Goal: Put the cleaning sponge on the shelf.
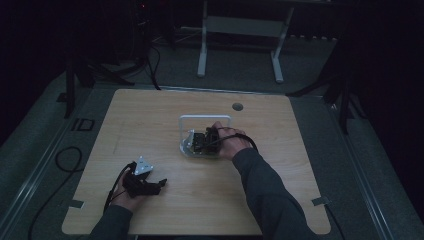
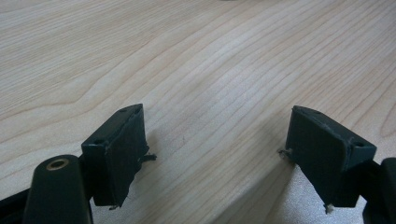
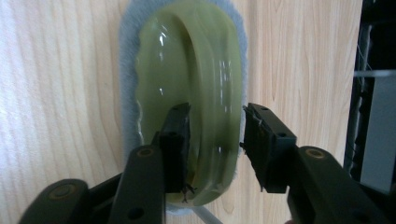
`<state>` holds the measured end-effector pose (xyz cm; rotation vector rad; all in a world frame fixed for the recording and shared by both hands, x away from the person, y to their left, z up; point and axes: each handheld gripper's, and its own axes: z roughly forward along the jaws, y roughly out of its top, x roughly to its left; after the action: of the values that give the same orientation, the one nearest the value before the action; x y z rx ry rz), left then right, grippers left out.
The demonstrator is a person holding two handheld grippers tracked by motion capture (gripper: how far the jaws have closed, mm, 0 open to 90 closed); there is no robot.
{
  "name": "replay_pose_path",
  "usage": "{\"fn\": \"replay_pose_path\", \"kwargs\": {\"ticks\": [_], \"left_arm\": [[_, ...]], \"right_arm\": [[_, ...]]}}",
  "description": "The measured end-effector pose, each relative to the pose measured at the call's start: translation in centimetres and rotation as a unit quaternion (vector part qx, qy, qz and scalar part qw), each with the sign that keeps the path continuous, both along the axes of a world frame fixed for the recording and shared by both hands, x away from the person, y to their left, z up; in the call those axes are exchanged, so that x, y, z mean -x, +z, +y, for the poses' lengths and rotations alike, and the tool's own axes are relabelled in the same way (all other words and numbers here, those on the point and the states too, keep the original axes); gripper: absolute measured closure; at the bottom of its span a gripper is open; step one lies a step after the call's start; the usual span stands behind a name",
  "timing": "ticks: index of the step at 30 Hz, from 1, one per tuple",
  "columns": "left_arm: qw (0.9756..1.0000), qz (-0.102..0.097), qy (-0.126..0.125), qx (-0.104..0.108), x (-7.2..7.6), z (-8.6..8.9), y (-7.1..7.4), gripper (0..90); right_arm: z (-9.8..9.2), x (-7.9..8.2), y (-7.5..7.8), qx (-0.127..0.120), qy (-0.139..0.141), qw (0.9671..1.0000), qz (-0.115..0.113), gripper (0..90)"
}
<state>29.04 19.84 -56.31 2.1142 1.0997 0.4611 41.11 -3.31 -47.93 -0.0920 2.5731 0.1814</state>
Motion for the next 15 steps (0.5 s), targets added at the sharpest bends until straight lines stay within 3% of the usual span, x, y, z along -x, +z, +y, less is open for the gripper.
{"fn": "replay_pose_path", "kwargs": {"ticks": [15], "left_arm": [[1.0000, 0.000, 0.000, 0.000, 0.0, 0.0, 0.0, 20.4]], "right_arm": [[-0.6, 1.1, 1.9, -0.043, 0.011, 0.9990, -0.010, 51.2]]}}
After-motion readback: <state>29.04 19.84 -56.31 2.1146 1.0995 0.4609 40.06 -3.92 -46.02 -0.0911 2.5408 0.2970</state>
